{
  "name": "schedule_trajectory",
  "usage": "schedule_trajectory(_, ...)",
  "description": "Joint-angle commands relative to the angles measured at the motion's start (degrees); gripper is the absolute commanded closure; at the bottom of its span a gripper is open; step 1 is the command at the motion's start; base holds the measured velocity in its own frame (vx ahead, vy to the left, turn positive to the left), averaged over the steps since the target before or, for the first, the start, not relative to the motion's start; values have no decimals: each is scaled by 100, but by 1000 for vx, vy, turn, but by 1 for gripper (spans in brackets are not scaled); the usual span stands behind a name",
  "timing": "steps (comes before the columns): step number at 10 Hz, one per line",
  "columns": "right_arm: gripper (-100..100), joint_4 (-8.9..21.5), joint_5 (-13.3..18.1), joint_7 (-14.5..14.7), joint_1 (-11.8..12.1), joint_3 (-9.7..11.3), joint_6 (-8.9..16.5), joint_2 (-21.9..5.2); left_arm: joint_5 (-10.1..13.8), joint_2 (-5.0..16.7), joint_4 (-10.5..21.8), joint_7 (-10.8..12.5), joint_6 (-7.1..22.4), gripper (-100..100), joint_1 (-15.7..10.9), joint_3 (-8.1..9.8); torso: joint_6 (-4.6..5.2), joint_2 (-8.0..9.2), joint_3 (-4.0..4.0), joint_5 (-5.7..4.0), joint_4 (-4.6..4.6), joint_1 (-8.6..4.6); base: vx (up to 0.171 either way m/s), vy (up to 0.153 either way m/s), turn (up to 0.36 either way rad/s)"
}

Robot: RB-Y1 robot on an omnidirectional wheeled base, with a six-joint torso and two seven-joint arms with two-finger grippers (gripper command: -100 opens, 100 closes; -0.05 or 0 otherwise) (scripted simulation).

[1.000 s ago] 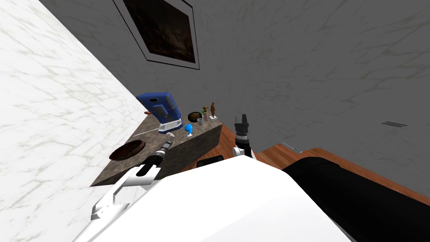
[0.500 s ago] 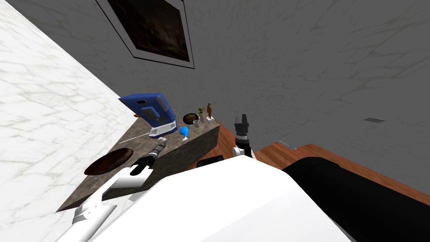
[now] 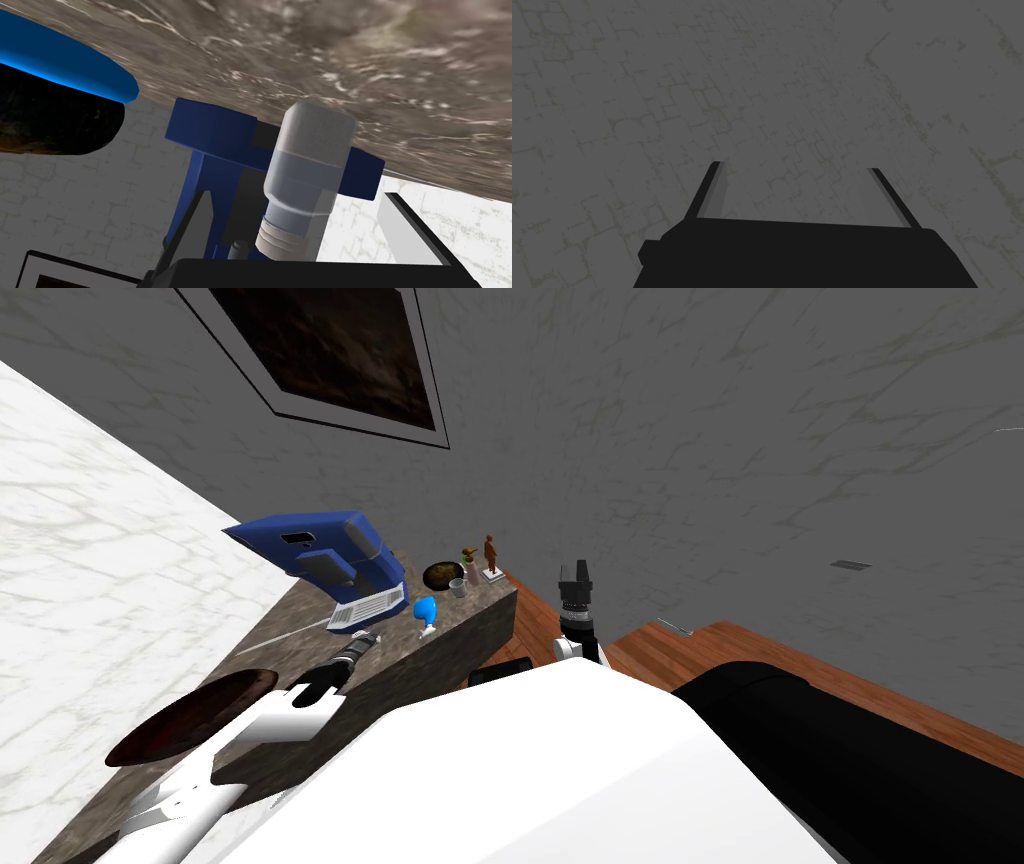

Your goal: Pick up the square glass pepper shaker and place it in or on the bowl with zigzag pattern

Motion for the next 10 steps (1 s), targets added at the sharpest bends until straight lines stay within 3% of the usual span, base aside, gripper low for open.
schedule_trajectory(1, 0, 0, 0, 0, 0, 0, 0, 0, 0, 0, 0, 0, 0, -100, 0, 0, 0, 0, 0, 0, 0, 0, 19, -7, -13)
schedule_trajectory(2, 0, 0, 0, 0, 0, 0, 0, 0, -4, 6, 8, -1, 6, 0, 1, 5, -2, 10, 6, 1, 2, 3, 0, 0, 0)
schedule_trajectory(3, 0, 0, 0, 0, 0, 0, 0, 0, -40, -63, 165, -17, -70, -100, -68, 3, -2, 17, 10, 1, 4, 5, 33, 18, -38)
schedule_trajectory(5, 0, 0, 0, 0, 0, -1, 0, -1, -49, -78, 181, -19, -72, -100, -74, 5, 0, 3, 2, 5, 1, 19, 41, 27, -34)
schedule_trajectory(6, 0, 0, 0, 0, 0, -1, 0, 0, -52, -83, 191, -21, -81, 100, -79, 5, -2, 10, 5, 4, 2, 14, 0, 0, 0)
schedule_trajectory(10, 0, 0, 0, 0, 0, 0, 0, 0, -62, -74, 190, -30, -77, 100, -84, 17, 2, 16, 7, 13, -1, 16, 0, 0, 0)
